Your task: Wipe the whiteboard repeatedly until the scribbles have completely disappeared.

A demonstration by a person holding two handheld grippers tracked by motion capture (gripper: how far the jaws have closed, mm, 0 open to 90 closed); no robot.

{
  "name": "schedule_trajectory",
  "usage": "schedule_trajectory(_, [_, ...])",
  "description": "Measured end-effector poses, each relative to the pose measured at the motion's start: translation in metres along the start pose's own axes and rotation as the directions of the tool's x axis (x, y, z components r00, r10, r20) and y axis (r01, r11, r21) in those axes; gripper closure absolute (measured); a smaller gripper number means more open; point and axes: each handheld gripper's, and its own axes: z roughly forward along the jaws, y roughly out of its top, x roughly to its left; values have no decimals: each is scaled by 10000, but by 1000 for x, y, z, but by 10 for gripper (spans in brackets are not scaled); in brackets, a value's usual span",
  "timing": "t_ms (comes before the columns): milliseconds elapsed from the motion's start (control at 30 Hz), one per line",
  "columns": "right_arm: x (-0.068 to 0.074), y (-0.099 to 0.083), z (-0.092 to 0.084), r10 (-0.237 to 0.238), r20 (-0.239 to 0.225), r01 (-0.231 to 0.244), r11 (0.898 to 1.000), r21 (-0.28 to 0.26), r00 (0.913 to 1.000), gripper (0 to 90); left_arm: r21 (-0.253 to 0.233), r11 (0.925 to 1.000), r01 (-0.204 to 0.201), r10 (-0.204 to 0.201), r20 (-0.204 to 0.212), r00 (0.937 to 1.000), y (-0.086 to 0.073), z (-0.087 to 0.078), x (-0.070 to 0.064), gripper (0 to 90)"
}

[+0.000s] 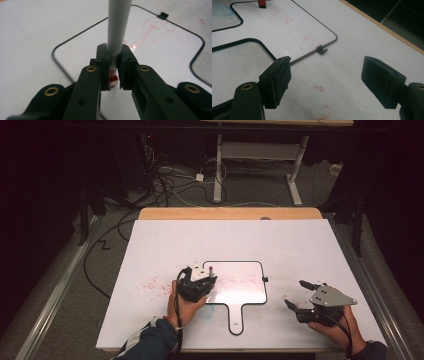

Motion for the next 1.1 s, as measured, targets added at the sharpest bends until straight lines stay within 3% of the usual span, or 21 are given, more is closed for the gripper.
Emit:
schedule_trajectory(67, [0, 0, 1, -13, -4, 13, 10000, 24, 10000, 245, -137, 9999, 39, -41, -198, 9998, 2, -4, 9, 791])
schedule_trajectory(167, [0, 0, 1, -25, -23, 25, 10000, 34, 10000, 245, -241, 9983, 525, -527, -80, 9986, 6, -5, 16, 791])
schedule_trajectory(233, [1, 0, 2, -13, -49, 13, 10000, 57, 10000, 245, -253, 9989, 395, -393, 97, 9992, 3, -3, 13, 791])
schedule_trajectory(333, [1, 1, 2, -46, -81, 46, 10000, 61, 10000, 245, -142, 9981, 606, -598, 521, 9969, 0, 3, 3, 791])
schedule_trajectory(467, [1, 1, 1, -85, -94, 85, 10000, 34, 9999, 245, 81, 9994, 337, -343, 1003, 9944, -9, 8, -18, 791])
schedule_trajectory(633, [1, 0, 1, -45, -74, 46, 10000, 72, 10000, 245, 219, 9998, 29, -54, 1187, 9929, -12, 13, -28, 791])
schedule_trajectory(733, [2, 0, -1, -47, -53, 47, 10000, 67, 10000, 245, 255, 9996, -90, 63, 1045, 9945, -10, 10, -23, 791])
schedule_trajectory(900, [1, -2, -1, -17, -16, 17, 9999, 109, 10000, 245, 146, 9998, 103, -111, 553, 9984, -3, -6, 0, 791])
schedule_trajectory(967, [0, -2, -1, -5, 1, 5, 9999, 103, 10000, 245, 46, 10000, -76, 74, 405, 9992, -2, -11, 7, 791])
schedule_trajectory(1100, [1, -1, -2, -22, 12, 22, 10000, 91, 10000, 245, -118, 9994, 339, -333, 435, 9985, 0, -10, 11, 791])
